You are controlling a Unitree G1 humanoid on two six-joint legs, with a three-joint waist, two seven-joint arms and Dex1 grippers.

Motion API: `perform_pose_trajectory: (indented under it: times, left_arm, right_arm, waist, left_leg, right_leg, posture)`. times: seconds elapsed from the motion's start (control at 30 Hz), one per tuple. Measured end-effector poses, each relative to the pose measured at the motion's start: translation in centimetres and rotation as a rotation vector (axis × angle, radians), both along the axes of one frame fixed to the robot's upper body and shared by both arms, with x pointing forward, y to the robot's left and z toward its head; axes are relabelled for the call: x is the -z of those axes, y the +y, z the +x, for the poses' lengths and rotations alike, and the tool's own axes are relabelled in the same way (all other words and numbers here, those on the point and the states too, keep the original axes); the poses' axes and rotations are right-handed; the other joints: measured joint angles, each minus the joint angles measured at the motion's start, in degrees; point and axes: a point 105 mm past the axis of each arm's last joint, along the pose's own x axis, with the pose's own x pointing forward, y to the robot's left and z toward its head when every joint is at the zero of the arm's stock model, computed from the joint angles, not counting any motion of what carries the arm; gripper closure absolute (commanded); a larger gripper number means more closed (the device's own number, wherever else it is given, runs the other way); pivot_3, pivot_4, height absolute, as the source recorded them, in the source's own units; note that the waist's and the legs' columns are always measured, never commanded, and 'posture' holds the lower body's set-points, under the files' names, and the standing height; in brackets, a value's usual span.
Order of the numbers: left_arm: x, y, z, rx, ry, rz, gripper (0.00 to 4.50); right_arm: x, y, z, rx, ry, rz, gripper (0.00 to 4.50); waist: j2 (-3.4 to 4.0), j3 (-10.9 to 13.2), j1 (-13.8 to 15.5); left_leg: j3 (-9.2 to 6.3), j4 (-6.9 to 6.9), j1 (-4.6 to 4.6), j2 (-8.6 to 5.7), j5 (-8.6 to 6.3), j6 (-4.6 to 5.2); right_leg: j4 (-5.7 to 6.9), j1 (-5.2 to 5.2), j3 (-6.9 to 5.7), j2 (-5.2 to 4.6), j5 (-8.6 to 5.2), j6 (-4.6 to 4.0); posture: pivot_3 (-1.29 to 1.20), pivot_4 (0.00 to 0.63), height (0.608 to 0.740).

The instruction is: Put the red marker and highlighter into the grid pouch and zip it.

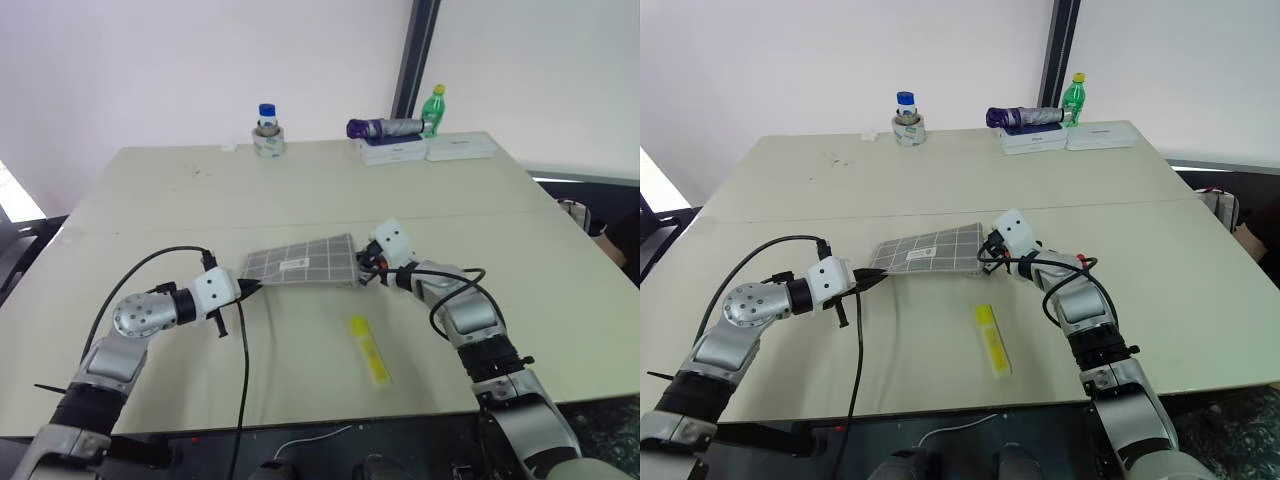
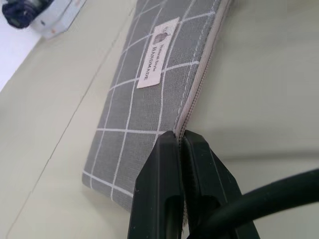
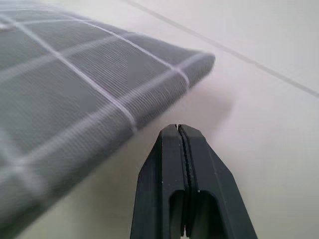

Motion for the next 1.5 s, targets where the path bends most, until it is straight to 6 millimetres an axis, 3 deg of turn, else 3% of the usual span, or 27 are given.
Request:
perform_pose_trajectory:
  times: [0.57,0.6,0.63,0.77,0.97,1.13,1.33,1.5]
  left_arm:
    - [0.7,-1.7,-3.5,-0.278,0.225,-0.042,4.49]
    - [0.9,-1.6,-3.5,-0.289,0.235,-0.045,3.82]
    - [1.0,-1.6,-3.5,-0.297,0.241,-0.044,3.49]
    - [1.2,-1.2,-3.7,-0.295,0.234,-0.021,1.41]
    - [-0.4,-0.6,-4.1,-0.220,0.186,-0.050,1.41]
    - [-2.0,3.1,-3.4,-0.252,0.111,-0.021,1.41]
    - [-0.4,7.7,-2.2,-0.292,0.041,0.122,1.41]
    - [0.8,7.9,-2.0,-0.197,-0.008,0.236,1.41]
  right_arm:
    - [0.2,-0.2,0.2,0.000,-0.005,0.002,4.50]
    - [0.4,-0.3,0.2,0.003,-0.001,0.000,4.50]
    - [0.5,-0.4,0.3,0.006,0.001,-0.005,4.50]
    - [0.5,-0.5,0.6,0.010,0.001,-0.020,4.50]
    - [0.3,-0.4,1.0,-0.004,-0.021,-0.050,4.50]
    - [0.7,-0.9,1.4,0.008,-0.036,-0.089,4.50]
    - [-0.7,-0.6,3.1,0.004,-0.097,-0.130,4.50]
    - [-0.6,0.9,4.0,-0.019,-0.111,-0.129,4.50]
  waist:
    - [0.00,0.0,0.2]
    - [0.00,0.0,0.2]
    - [0.00,0.0,0.2]
    - [0.00,0.0,0.2]
    - [0.00,0.0,0.2]
    - [0.01,0.0,0.1]
    - [0.02,0.0,-0.1]
    - [0.02,0.0,0.1]
  left_leg:
    - [0.00,0.01,0.02,0.01,0.01,-0.02]
    - [0.01,0.01,0.02,0.01,0.01,-0.02]
    - [0.01,0.01,0.02,0.01,0.01,-0.02]
    - [0.01,-0.01,0.02,0.01,0.03,-0.05]
    - [0.00,-0.02,0.02,0.02,0.04,-0.07]
    - [0.01,-0.03,0.02,0.01,0.04,-0.07]
    - [0.01,-0.12,0.05,0.01,0.05,-0.09]
    - [0.02,-0.12,0.03,0.00,0.05,-0.09]
  right_leg:
    - [0.03,0.02,0.01,0.02,0.00,0.00]
    - [0.03,0.03,0.01,0.02,0.00,0.00]
    - [0.03,0.03,0.01,0.02,0.00,0.00]
    - [0.02,0.02,0.01,0.02,0.00,-0.01]
    - [0.00,0.02,0.01,0.02,-0.01,-0.01]
    - [-0.03,0.02,0.01,0.02,-0.01,-0.02]
    - [-0.05,-0.01,0.01,0.02,-0.01,-0.02]
    - [-0.12,0.01,0.01,0.01,-0.01,-0.02]
  posture:
    - [0.00,0.150,0.740]
    - [0.00,0.150,0.740]
    - [0.00,0.150,0.740]
    - [0.00,0.150,0.740]
    - [0.00,0.150,0.740]
    - [0.00,0.150,0.740]
    - [0.00,0.150,0.740]
    - [0.00,0.150,0.740]
